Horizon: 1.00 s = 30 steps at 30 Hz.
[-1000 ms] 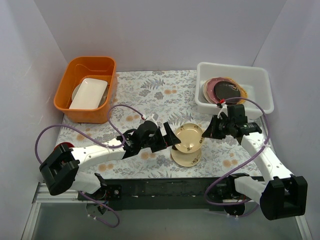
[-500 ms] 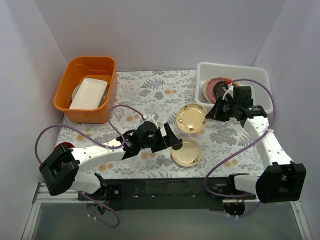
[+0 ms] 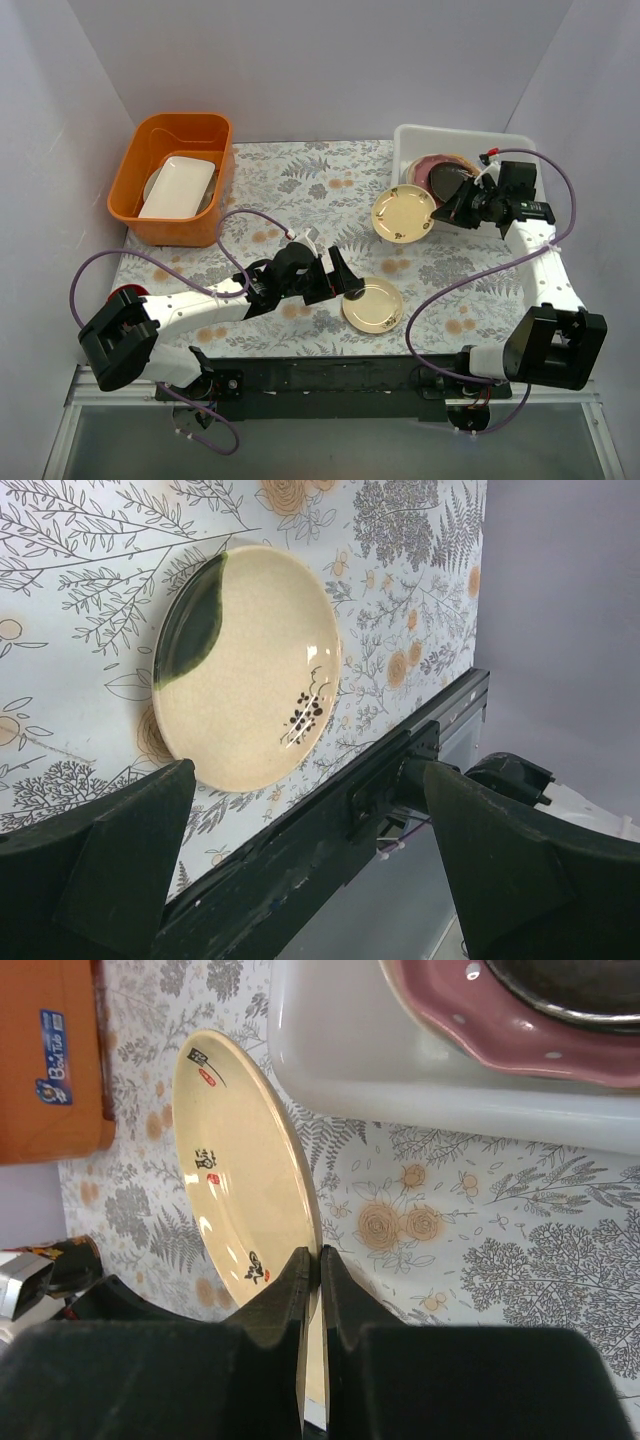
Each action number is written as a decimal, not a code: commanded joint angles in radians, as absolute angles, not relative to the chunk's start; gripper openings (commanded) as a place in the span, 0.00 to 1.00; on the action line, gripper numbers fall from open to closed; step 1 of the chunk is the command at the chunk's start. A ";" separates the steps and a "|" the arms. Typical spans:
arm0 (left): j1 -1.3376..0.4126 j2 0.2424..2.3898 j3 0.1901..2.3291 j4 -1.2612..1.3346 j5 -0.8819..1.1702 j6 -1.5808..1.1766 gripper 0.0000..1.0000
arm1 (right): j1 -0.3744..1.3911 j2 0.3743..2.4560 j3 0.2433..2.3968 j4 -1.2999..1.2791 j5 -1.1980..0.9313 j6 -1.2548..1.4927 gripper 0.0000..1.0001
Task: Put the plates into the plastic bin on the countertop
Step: Place the plate in the plastic bin.
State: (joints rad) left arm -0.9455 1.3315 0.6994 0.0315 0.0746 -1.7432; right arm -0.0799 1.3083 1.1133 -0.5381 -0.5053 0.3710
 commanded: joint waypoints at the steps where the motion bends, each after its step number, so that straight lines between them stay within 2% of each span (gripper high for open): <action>1: -0.943 1.324 0.707 0.037 0.091 -1.723 0.98 | -0.144 1.312 1.173 -0.463 -0.600 0.405 0.01; 11: -0.943 1.353 0.729 0.028 0.106 -1.710 0.98 | -0.265 1.342 1.174 -0.414 -0.664 0.448 0.01; 14: -0.943 1.358 0.726 0.032 0.109 -1.712 0.98 | -0.296 1.333 1.129 -0.321 -0.701 0.512 0.01; 30: -0.943 1.338 0.709 0.028 0.109 -1.710 0.98 | -0.397 1.361 1.117 -0.213 -0.680 0.609 0.01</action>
State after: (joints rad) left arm -0.9455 1.3693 0.7021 0.0269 0.1093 -1.7210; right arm -0.3737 1.3758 1.1286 -0.3099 -0.6582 0.5671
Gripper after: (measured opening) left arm 0.981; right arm 0.117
